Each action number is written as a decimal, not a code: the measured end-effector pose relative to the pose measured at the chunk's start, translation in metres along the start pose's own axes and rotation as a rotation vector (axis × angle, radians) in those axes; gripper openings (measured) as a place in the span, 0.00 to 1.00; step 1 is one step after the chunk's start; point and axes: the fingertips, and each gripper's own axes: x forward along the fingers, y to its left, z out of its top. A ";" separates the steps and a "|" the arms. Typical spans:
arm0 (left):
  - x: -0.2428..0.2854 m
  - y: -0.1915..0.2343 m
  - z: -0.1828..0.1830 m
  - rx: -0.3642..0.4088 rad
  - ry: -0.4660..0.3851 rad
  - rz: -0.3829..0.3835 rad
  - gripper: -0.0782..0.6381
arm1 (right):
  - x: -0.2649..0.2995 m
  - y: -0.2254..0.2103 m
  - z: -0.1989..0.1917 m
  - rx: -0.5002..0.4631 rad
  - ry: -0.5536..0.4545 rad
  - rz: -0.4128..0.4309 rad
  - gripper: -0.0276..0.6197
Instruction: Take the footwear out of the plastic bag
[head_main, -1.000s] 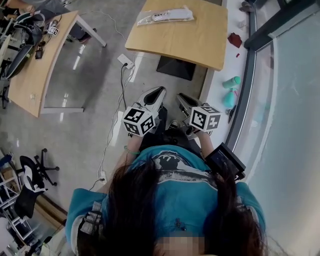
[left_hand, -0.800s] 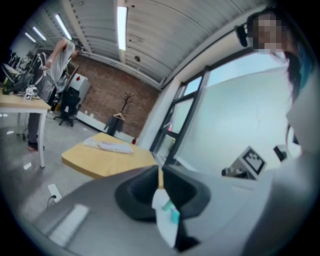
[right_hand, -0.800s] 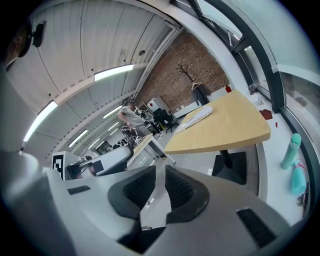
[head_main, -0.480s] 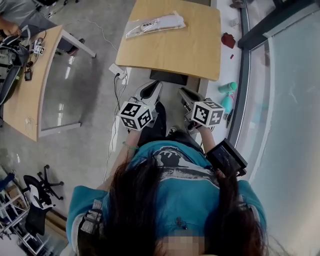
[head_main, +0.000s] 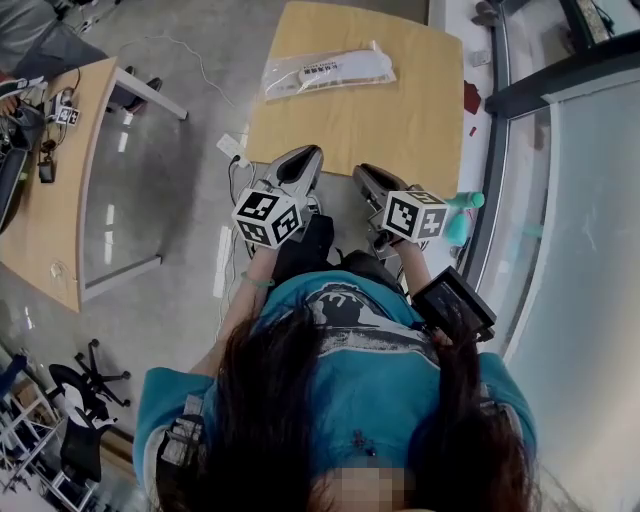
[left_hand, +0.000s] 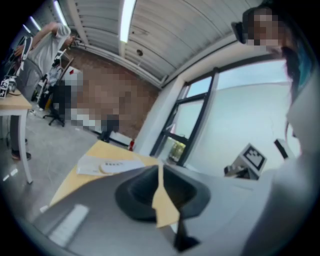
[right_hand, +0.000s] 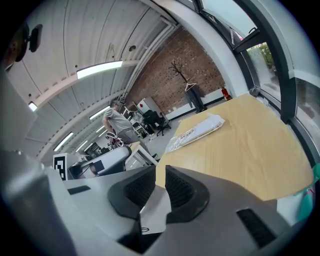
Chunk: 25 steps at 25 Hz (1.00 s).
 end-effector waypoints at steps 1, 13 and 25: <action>0.004 0.009 0.003 -0.006 0.000 -0.003 0.13 | 0.008 -0.001 0.004 0.002 0.005 -0.008 0.14; 0.060 0.071 0.014 -0.070 0.059 -0.078 0.13 | 0.054 -0.029 0.043 0.108 -0.016 -0.105 0.14; 0.127 0.065 0.010 -0.104 0.105 -0.066 0.13 | 0.052 -0.105 0.085 0.216 -0.024 -0.135 0.14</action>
